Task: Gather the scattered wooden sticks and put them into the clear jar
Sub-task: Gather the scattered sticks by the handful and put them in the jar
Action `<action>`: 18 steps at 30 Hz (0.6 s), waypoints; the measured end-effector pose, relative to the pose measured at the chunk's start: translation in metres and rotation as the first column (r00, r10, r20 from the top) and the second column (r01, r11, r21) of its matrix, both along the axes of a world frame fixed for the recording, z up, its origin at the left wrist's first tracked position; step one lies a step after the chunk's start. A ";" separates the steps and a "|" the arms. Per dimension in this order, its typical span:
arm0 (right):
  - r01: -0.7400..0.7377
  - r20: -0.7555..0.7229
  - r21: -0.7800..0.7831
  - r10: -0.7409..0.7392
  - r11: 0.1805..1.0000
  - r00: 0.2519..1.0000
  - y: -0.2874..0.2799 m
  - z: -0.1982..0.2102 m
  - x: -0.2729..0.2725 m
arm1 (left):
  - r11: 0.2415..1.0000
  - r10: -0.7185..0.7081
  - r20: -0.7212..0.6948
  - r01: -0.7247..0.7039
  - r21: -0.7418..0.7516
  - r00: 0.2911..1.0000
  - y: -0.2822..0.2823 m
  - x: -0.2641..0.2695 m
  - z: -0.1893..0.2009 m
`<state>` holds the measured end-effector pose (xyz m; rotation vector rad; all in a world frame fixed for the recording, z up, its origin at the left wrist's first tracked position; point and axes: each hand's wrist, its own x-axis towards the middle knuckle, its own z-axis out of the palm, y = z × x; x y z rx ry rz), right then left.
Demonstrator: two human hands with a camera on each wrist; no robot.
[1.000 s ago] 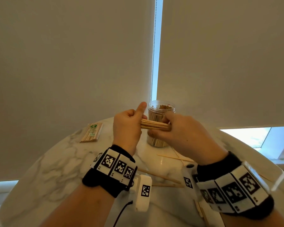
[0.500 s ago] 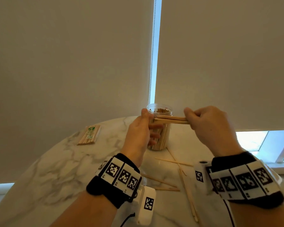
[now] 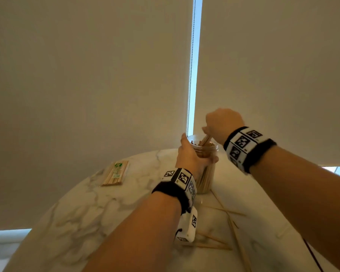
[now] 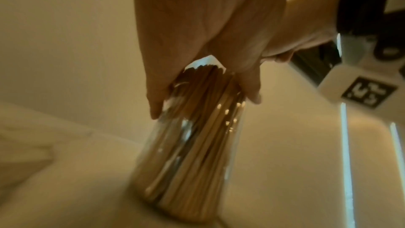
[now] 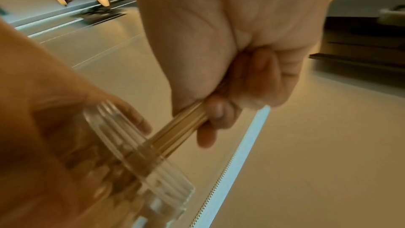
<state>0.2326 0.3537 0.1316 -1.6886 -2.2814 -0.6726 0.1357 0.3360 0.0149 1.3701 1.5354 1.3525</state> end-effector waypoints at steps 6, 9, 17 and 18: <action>-0.065 0.183 -0.248 0.112 0.967 0.977 0.010 0.000 -0.021 | 0.997 -0.004 -0.042 0.007 0.074 0.999 0.008 -0.007 -0.015; -0.046 0.159 -0.342 0.106 0.938 0.982 0.013 -0.001 -0.030 | 0.997 0.024 -0.061 -0.020 0.069 0.998 0.007 -0.005 -0.015; -0.112 -0.011 -0.440 0.119 0.891 0.993 0.023 -0.019 -0.033 | 0.999 0.031 -0.066 -0.029 0.031 0.997 0.007 -0.005 -0.014; -0.113 -0.013 -0.472 0.122 0.874 0.992 0.023 -0.017 -0.030 | 0.999 0.033 -0.074 -0.031 0.033 0.997 0.007 -0.005 -0.015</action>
